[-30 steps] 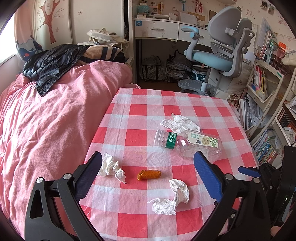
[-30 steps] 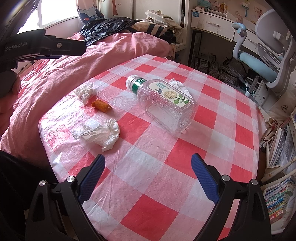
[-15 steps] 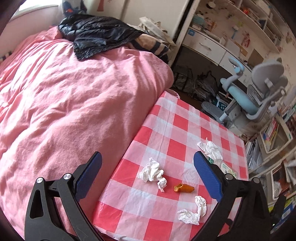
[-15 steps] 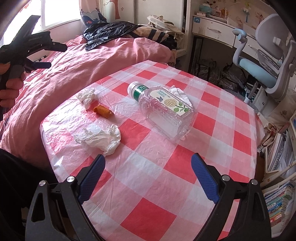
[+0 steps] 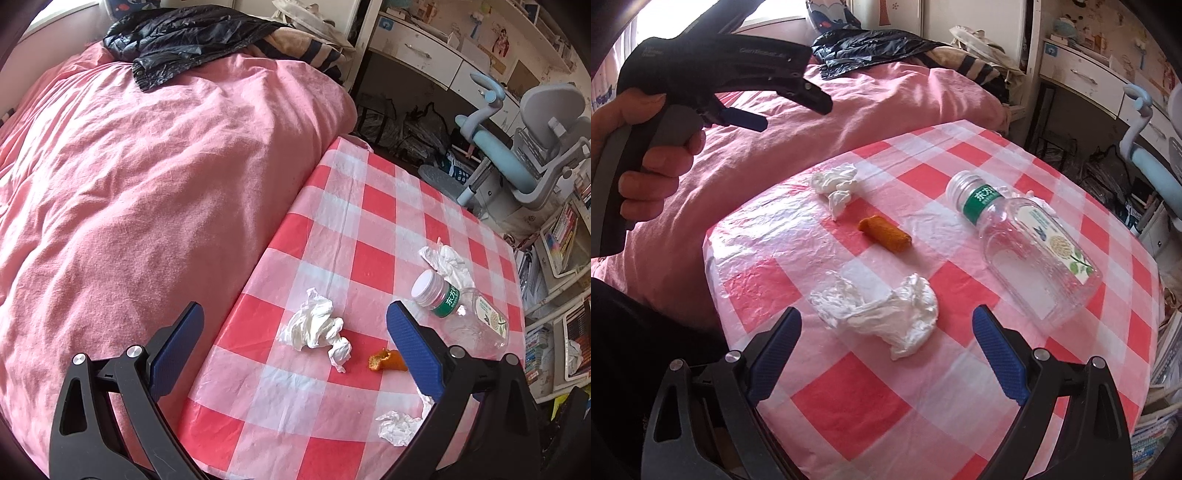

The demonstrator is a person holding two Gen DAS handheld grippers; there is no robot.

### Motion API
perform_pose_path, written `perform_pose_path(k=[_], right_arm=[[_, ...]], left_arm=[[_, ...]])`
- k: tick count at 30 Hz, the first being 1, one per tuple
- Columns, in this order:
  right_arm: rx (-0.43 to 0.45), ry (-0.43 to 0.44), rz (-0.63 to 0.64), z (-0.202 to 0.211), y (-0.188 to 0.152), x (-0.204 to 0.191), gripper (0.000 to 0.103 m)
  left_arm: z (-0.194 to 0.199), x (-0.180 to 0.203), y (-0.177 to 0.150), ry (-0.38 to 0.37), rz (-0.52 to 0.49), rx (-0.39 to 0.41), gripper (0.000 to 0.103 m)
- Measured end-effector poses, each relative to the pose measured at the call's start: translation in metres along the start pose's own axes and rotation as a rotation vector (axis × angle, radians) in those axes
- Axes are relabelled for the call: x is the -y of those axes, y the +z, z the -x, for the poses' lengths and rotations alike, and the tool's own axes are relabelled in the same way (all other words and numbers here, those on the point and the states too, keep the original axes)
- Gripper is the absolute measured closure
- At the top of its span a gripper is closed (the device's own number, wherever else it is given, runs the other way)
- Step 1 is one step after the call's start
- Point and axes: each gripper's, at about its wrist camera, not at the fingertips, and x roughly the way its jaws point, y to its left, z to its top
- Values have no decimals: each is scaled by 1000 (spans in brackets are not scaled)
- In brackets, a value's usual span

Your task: Collect trash

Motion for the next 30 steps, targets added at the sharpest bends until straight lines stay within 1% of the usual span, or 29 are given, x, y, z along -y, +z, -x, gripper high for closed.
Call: perform_pose_path(k=[4, 8, 11, 14, 15, 16, 18, 19, 20, 21, 22, 23, 24, 25, 26, 27, 28, 30], right_arm=[[-20, -11, -21, -11, 3, -1, 13], [-19, -2, -113, -18, 6, 14, 13], [-31, 5, -149, -25, 7, 19, 13], [-50, -1, -149, -31, 6, 19, 14], [-53, 0, -151, -32, 6, 20, 16], [-57, 3, -155, -32, 6, 20, 24], [-62, 6, -163, -34, 6, 23, 32], [-65, 12, -166, -34, 5, 23, 42], [-72, 16, -169, -35, 5, 25, 51], [-79, 19, -169, -36, 4, 25, 53], [-86, 19, -168, -36, 3, 27, 58], [-87, 18, -165, -35, 2, 28, 65], [-89, 21, -164, -33, 1, 29, 69], [-90, 24, -164, -31, -1, 31, 74], [-91, 24, -164, -29, -4, 34, 79], [-91, 23, -163, -25, -7, 37, 81], [-90, 21, -162, -22, -10, 41, 84], [-84, 13, -162, -14, -16, 49, 85]], left_arm=[[-17, 1, -2, 50, -23, -27, 8], [-43, 3, -6, 79, -25, -83, 8], [-55, 11, -9, 104, -63, -95, 8], [-60, 19, -11, 130, -108, -95, 8], [-61, 21, -11, 141, -121, -92, 8], [-63, 22, -11, 150, -129, -92, 8], [-67, 22, -11, 151, -137, -99, 8], [-69, 22, -11, 149, -139, -103, 10], [-73, 22, -11, 147, -142, -113, 16], [-76, 21, -13, 141, -146, -124, 21], [-80, 21, -14, 130, -150, -138, 33], [-83, 22, -16, 125, -161, -148, 43], [-82, 26, -17, 132, -192, -134, 54], [-80, 29, -18, 129, -214, -135, 74], [-77, 31, -18, 103, -215, -137, 78], [-72, 30, -16, 70, -198, -129, 79], [-65, 31, -13, 50, -186, -108, 80], [-46, 34, -7, 31, -181, -50, 80]])
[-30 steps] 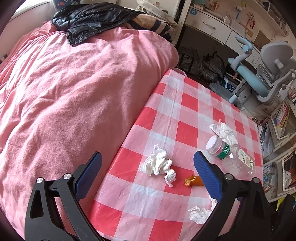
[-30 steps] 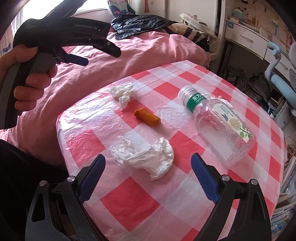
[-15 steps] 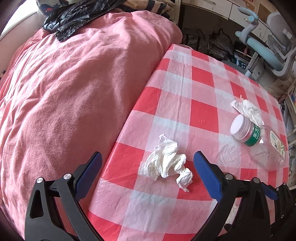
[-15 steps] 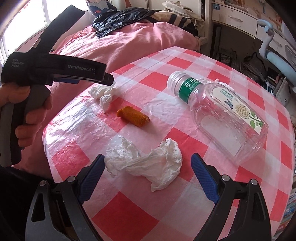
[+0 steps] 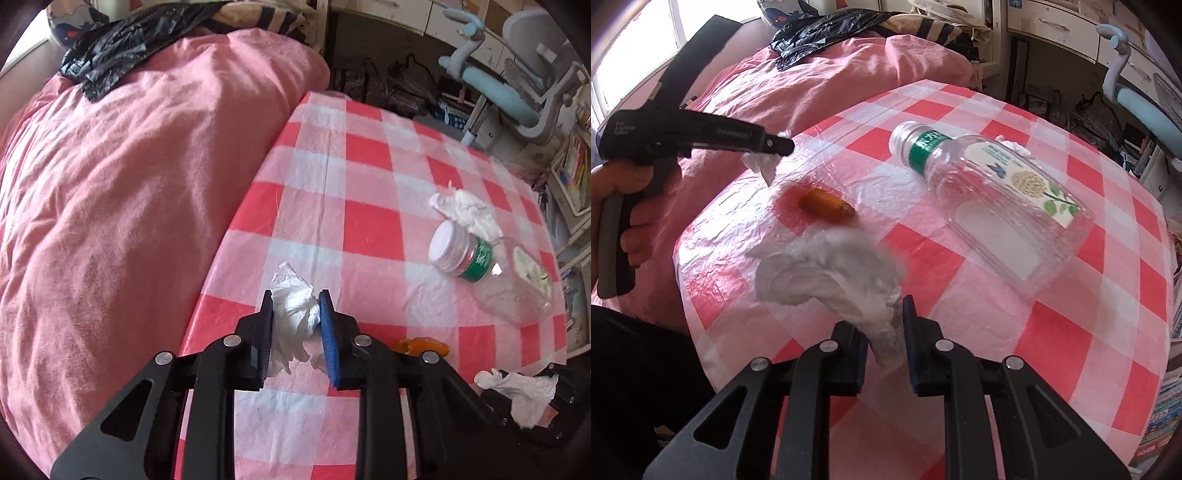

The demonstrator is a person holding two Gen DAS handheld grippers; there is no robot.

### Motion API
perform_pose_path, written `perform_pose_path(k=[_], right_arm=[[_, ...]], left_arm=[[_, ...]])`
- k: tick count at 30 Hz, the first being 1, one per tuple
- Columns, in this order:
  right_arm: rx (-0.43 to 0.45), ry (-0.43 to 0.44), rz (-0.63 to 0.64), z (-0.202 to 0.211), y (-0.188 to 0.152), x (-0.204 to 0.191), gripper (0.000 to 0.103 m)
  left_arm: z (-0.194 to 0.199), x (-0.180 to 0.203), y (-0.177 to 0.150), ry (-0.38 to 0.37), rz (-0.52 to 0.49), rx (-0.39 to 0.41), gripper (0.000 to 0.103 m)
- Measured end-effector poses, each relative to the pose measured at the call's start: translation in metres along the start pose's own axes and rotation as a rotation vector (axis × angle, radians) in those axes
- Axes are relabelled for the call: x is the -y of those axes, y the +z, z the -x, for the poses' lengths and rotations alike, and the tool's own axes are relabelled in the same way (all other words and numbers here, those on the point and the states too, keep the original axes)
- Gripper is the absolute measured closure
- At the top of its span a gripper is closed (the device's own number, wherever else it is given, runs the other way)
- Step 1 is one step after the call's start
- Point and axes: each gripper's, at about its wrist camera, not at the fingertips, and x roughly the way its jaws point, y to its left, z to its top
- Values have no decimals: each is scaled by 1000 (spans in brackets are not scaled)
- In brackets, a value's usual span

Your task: Collect trash

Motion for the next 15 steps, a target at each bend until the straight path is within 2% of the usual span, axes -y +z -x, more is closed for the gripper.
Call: perform_pose_path(k=[5, 9, 15], right_arm=[[24, -28, -40, 19, -13, 29, 88], [51, -29, -64, 30, -17, 42, 88], [53, -19, -61, 35, -21, 44, 88]], left_arm=[[40, 12, 8, -99, -9, 102, 80], [53, 26, 7, -165, -36, 110, 80], [58, 43, -1, -176, -76, 108, 80]])
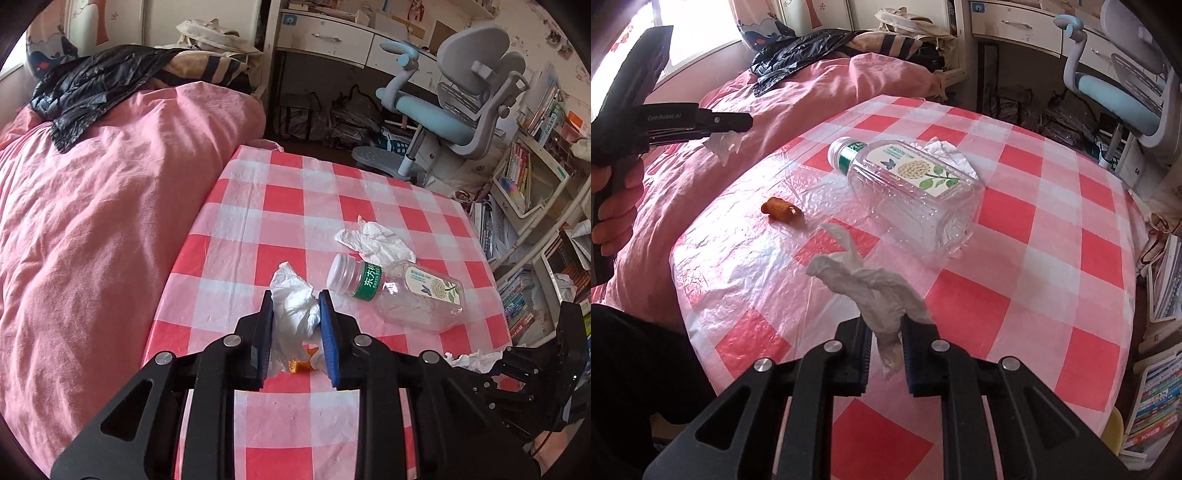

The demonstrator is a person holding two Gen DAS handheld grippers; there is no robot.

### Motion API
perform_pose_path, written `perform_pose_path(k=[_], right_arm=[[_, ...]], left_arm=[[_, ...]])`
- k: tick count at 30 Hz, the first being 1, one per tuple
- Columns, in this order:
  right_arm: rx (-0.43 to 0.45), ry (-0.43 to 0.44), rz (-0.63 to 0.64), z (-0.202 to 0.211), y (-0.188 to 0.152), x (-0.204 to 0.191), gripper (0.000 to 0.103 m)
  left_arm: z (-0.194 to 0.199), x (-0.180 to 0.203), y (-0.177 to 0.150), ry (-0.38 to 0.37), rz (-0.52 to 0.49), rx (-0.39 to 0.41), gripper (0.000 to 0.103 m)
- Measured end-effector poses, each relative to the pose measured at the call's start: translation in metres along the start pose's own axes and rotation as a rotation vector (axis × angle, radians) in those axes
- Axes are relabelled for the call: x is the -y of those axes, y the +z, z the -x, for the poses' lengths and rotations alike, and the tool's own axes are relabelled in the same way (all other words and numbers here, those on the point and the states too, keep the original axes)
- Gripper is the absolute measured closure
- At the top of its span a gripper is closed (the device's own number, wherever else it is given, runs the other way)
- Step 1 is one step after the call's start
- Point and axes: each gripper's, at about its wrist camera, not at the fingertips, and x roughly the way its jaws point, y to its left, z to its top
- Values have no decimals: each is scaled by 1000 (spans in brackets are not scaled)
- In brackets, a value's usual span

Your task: Collect trash

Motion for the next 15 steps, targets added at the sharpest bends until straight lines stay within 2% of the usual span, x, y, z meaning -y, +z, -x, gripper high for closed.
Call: perform_pose_path(k=[1, 3, 4, 5, 7, 12, 15], right_arm=[[-12, 13, 0, -1, -1, 0, 87], [-43, 11, 12, -5, -5, -2, 80], [-48, 14, 20, -6, -6, -3, 67], [-53, 34, 19, -5, -8, -4, 49], [-41, 35, 31, -1, -10, -6, 38], [-12, 65, 23, 8, -13, -6, 33], [-8, 113, -16, 8, -13, -2, 30]], left_arm=[[0, 2, -1, -3, -2, -3, 80], [-2, 5, -3, -4, -9, -12, 80], [-2, 7, -4, -4, -12, -15, 80], [-2, 9, -5, -5, -14, -19, 80], [-2, 12, -7, -5, -22, -24, 80], [-1, 14, -11, 0, -33, -28, 79], [0, 14, -11, 7, -33, -25, 79]])
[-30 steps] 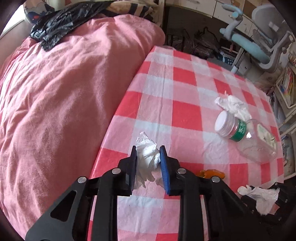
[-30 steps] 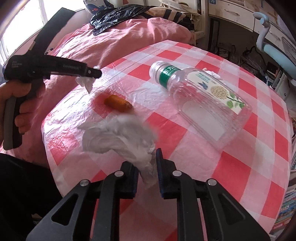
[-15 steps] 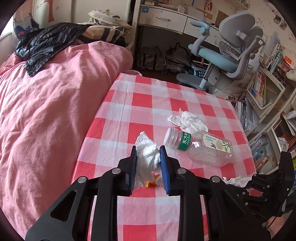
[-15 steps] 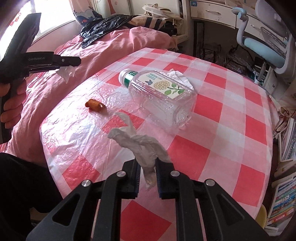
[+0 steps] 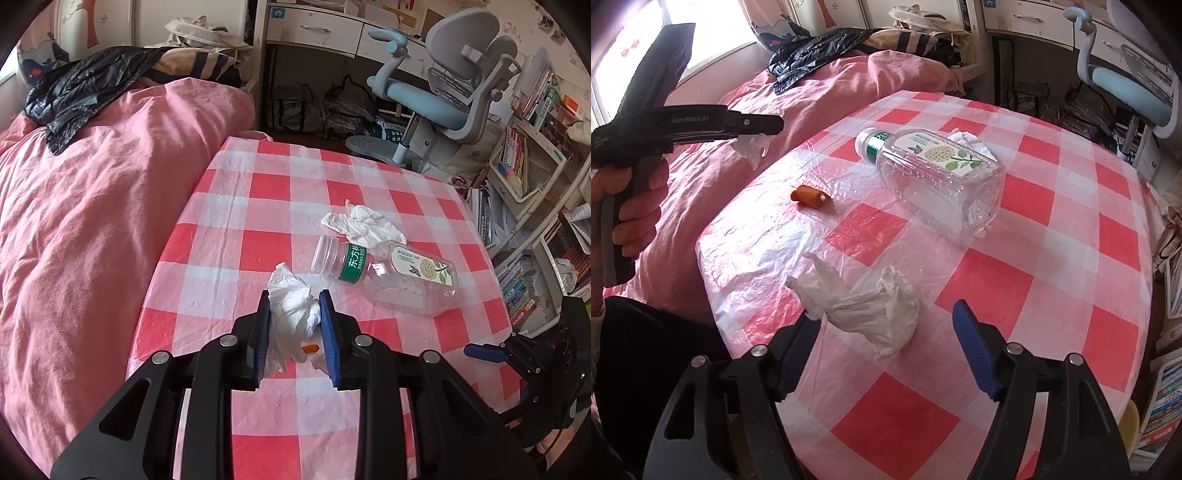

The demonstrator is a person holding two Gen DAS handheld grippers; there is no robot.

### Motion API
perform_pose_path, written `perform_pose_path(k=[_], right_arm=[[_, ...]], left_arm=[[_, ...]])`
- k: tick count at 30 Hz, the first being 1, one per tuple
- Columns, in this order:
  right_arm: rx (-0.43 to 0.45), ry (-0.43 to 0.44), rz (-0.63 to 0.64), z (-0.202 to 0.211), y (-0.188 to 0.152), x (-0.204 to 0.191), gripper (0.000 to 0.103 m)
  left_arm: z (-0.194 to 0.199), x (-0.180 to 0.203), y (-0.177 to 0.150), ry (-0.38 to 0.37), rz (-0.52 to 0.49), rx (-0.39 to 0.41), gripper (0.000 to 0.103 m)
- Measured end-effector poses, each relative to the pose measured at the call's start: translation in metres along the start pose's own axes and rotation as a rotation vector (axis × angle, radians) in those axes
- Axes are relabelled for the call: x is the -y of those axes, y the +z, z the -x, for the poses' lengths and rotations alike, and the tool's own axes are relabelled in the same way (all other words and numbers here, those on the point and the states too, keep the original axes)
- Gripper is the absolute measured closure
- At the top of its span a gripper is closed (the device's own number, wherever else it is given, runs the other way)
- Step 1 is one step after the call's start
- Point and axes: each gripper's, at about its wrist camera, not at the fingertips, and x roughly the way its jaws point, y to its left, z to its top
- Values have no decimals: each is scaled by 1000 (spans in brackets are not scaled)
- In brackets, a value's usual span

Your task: Collect trash

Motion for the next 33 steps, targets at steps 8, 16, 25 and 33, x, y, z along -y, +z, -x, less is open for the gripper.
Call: perform_pose_path(k=[8, 16, 25, 33], right_arm=[[-17, 10, 28, -12, 4, -14, 26], [-30, -61, 24, -29, 12, -25, 30], [-55, -89, -17, -30, 9, -11, 83], [-55, -110, -11, -34, 12, -13, 84]], left_arm=[[3, -3, 2, -9, 9, 4, 79], [5, 5, 3, -24, -4, 11, 79], [9, 9, 4, -32, -13, 21, 79], [15, 6, 5, -43, -11, 35, 79]])
